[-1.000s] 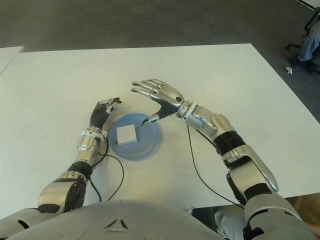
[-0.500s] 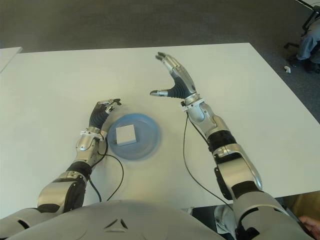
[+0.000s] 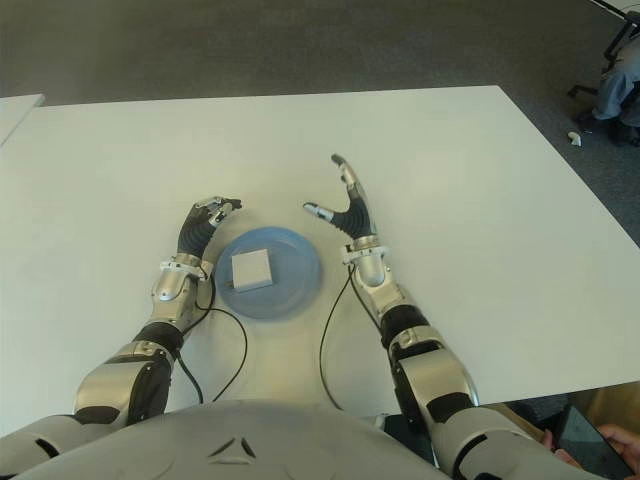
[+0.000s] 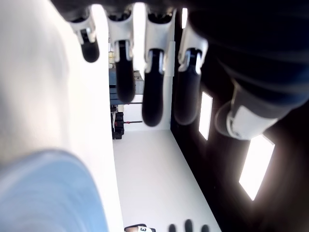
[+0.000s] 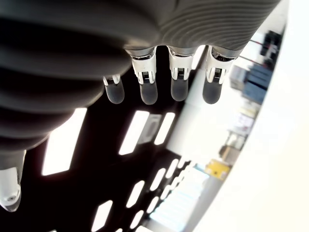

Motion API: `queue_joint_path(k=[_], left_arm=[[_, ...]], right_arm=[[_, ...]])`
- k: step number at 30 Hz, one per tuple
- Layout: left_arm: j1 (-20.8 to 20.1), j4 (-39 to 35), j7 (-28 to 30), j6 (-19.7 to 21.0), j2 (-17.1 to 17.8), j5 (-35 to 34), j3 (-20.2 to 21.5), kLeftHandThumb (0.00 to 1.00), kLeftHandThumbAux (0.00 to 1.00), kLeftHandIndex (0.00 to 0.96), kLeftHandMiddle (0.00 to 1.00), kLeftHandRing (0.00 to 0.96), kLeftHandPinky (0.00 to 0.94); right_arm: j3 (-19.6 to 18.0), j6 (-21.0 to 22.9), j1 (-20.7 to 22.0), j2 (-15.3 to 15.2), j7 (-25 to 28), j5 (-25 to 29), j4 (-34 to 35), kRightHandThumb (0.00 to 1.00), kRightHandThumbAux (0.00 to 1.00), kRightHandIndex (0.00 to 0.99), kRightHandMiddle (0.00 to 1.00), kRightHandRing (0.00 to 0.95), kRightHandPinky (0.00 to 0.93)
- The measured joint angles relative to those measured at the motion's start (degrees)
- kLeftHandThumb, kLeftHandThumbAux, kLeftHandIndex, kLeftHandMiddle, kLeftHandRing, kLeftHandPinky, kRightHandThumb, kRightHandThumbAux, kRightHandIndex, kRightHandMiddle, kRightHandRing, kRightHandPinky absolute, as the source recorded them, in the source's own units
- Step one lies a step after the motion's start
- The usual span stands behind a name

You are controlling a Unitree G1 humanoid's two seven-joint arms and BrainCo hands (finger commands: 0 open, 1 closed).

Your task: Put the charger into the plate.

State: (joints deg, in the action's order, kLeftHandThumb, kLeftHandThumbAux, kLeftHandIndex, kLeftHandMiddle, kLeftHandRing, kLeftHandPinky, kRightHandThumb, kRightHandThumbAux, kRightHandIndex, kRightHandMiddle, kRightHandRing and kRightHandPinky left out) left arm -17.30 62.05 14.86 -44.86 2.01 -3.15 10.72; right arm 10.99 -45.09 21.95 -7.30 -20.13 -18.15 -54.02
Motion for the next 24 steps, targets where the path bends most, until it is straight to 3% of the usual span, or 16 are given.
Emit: queue_joint_path(k=[6,15,24], left_arm=[[0.00,0.01,-1.93,-0.04,-0.01,0.39,-0.10,0.000,0.517,0.162,0.198,0.144,0.093],[0.01,-0.12,-2.66,-0.88,-0.07,0.45,-0.04,0.000,0.518,0.029,0.053,0.035,0.025],[0.02,-0.12,-5.81,-0.52,-0.06,0.99,-0.48,0.000,0.554,0.000,0.002,0.001,0.000]], right_arm=[[-0.71,2.58,-0.09,2.80,3.12,0.77,-2.65,0.000,0.537,0.004,0.022,0.003,0.000],[-4.07,3.72,1.27,4.15,7.51,4.64,-5.91,0.002,0.555,0.012,0.023,0.008,0.015],[-5.58,3.82,0.73,4.44,9.86,6.45,-5.69,0.004,0.545,0.013,0.020,0.008,0.011]])
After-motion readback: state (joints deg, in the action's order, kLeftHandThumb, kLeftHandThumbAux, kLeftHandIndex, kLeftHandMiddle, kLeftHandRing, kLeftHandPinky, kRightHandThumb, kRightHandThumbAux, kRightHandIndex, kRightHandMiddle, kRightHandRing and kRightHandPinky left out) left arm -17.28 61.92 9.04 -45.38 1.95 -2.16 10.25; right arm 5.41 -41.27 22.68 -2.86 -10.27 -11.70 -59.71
